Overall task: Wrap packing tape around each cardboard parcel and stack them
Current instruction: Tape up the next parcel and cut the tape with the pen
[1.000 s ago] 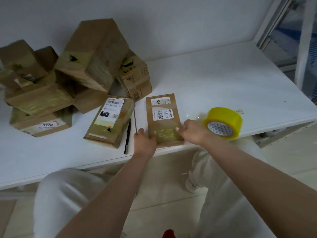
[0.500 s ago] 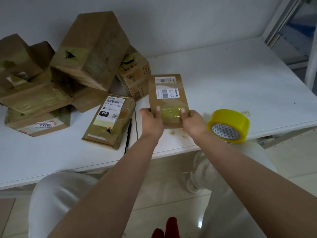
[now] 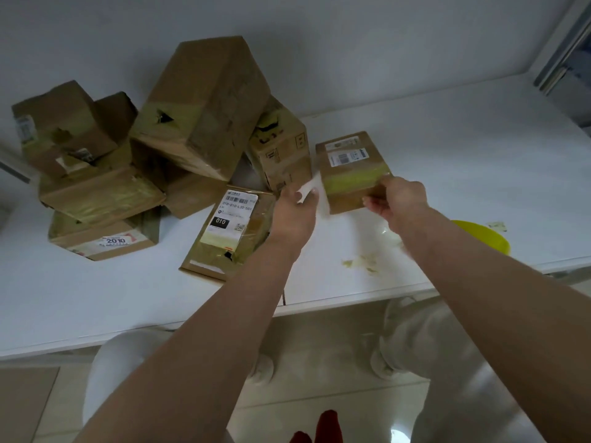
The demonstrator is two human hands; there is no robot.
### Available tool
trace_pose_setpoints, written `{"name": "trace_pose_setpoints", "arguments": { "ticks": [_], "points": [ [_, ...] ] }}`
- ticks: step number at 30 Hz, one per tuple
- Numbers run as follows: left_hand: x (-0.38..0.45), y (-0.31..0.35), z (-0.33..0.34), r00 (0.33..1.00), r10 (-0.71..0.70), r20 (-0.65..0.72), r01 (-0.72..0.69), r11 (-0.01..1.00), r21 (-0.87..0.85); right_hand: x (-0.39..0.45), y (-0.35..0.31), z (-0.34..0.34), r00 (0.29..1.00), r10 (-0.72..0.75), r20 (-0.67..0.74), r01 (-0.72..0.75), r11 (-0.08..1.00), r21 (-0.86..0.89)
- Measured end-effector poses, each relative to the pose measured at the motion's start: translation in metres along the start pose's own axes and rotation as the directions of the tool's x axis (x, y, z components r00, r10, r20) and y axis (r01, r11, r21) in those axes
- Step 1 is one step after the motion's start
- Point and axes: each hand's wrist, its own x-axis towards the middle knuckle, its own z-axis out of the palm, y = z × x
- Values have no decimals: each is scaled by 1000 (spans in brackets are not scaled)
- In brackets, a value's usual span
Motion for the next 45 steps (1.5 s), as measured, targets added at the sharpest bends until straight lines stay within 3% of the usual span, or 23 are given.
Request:
{"name": "trace_pose_setpoints", "arguments": {
  "ticks": [2, 5, 9, 13, 16, 22, 28, 35, 38, 45],
  "points": [
    [0, -11, -18, 996, 12, -87, -14, 1000, -19, -1, -2, 10, 994, -35, 100, 29, 997, 65],
    [-3, -26, -44, 987, -33, -156, 28, 999, -35, -10, 7, 27, 966, -51, 253, 52, 999, 0],
    [-4, -33, -77, 960, -199, -199, 141, 951, -274, -23, 25, 45, 949, -16, 314, 56, 991, -119],
    [8, -14, -113, 956, -248, -159, 111, 804, -584, -32, 26, 56, 947, -11, 322, 66, 985, -162],
    [22, 7, -136, 970, -220, -100, 86, 700, -709, -39, 23, 63, 942, -24, 335, 90, 979, -181],
    [39, 29, -142, 987, -156, 28, 119, 609, -784, -53, 22, 69, 924, -5, 383, 102, 967, -235],
    [47, 32, -141, 974, -221, 59, 169, 520, -837, -64, 27, 65, 900, 33, 434, 113, 946, -305],
    [2, -4, -118, 999, -23, 27, 36, 696, -717, -82, 19, 59, 914, -14, 406, 139, 950, -280],
    [-30, -23, -101, 997, 42, 70, 20, 700, -714, -87, 17, 44, 946, -65, 318, 139, 967, -215],
    [-88, -59, -57, 983, -69, 172, 164, 754, -636, -93, 35, -11, 985, -16, 174, 47, 984, -171]
  ]
}}
